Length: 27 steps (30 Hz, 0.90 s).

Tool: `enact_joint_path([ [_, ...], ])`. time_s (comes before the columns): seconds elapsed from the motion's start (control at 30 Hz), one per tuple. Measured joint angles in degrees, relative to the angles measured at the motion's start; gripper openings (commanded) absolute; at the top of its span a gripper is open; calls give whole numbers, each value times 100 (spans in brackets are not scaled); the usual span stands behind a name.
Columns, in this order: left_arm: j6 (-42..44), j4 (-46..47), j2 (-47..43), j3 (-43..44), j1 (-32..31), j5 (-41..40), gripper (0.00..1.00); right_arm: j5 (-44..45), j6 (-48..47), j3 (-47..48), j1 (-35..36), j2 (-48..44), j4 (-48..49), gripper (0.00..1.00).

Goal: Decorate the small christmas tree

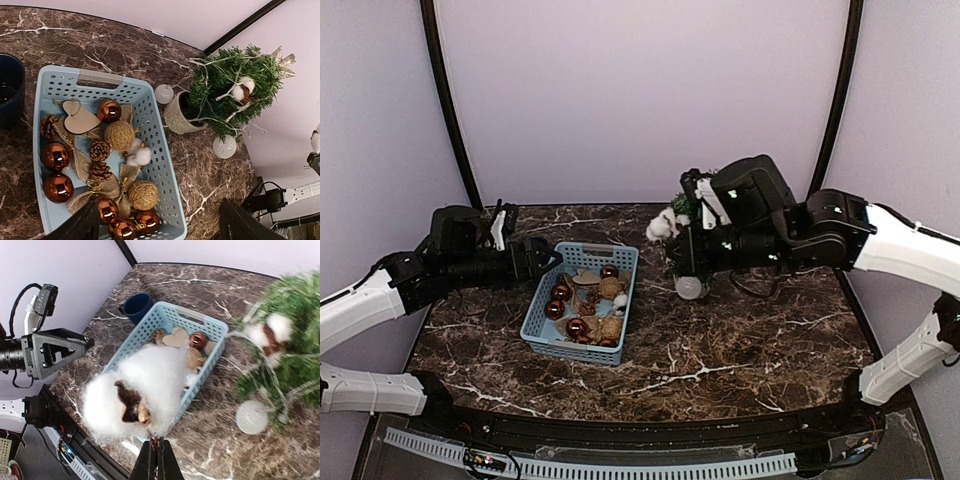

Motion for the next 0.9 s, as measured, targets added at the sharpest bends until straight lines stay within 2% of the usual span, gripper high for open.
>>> enact_joint_path([
  [0.17, 378, -13, 245, 15, 431, 321, 85, -227, -2, -1027, -603, -992, -446, 0],
  [0.33, 748, -22, 457, 79, 592, 551, 85, -726, -105, -1961, -1268, -1370, -507, 0],
  [0.47, 1126, -98, 531, 111, 850, 654, 85, -1075, -313, -2398, -1805, -1381, -468, 0],
  [0.9, 1578, -269, 555, 111, 970, 678, 85, -1235, -640, -2400, -2382, -531, 125, 0],
])
